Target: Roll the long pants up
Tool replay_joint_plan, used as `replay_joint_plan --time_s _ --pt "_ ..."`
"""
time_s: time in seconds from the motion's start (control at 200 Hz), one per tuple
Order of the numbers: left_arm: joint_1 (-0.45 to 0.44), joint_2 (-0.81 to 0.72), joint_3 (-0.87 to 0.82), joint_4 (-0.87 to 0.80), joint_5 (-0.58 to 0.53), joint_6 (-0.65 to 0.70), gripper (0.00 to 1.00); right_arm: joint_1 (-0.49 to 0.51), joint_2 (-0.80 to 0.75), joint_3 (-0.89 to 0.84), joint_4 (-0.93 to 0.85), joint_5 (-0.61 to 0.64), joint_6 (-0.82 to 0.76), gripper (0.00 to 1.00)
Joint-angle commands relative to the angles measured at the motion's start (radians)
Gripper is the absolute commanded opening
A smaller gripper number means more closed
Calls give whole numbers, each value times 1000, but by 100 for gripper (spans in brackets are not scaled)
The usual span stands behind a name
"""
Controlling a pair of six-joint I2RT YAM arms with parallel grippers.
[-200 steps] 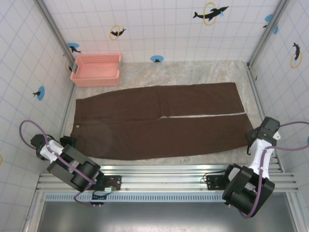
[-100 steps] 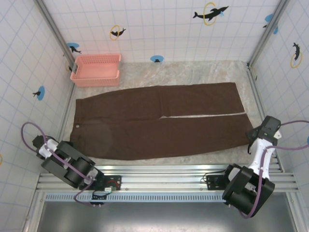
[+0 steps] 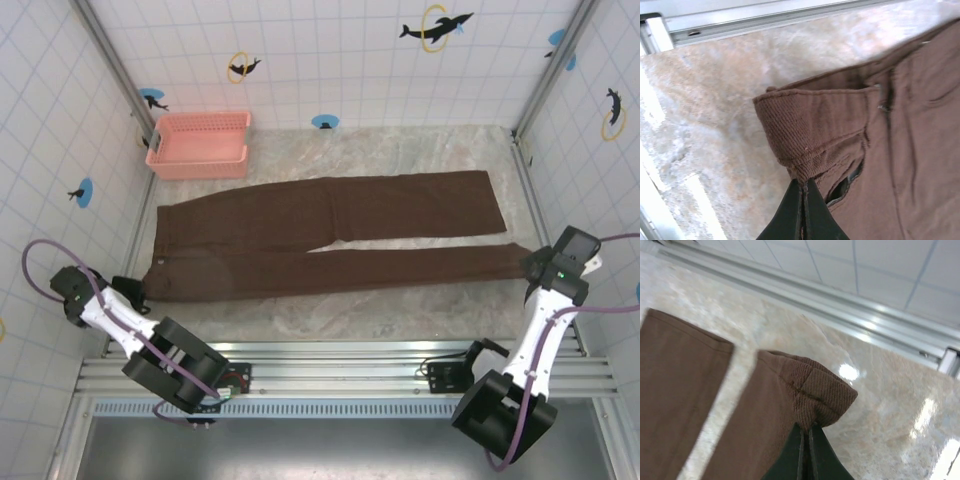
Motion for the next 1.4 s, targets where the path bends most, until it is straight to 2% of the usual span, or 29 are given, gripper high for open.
replay_joint_plan --time_s 0.0,0.195,0.39,0.61,0.826,1.021,1.396 --pt "-10 -12 50 -34 22 -35 0 -8 11 106 -14 25 -32 0" --pt "-93 49 251 -36 -5 -81 0 3 127 217 60 19 -2 0" --pt "-249 120 414 39 -133 -152 0 71 300 301 161 38 13 0" --pt "-335 312 555 90 -201 -176 0 168 518 403 263 51 4 0" --pt "-420 481 650 150 -248 -166 0 216 715 553 285 73 -33 0" --pt "-477 590 749 185 -296 -162 0 232 840 663 298 72 -55 0" --pt "-528 777 911 207 -352 -137 0 291 1163 978 231 48 -133 0"
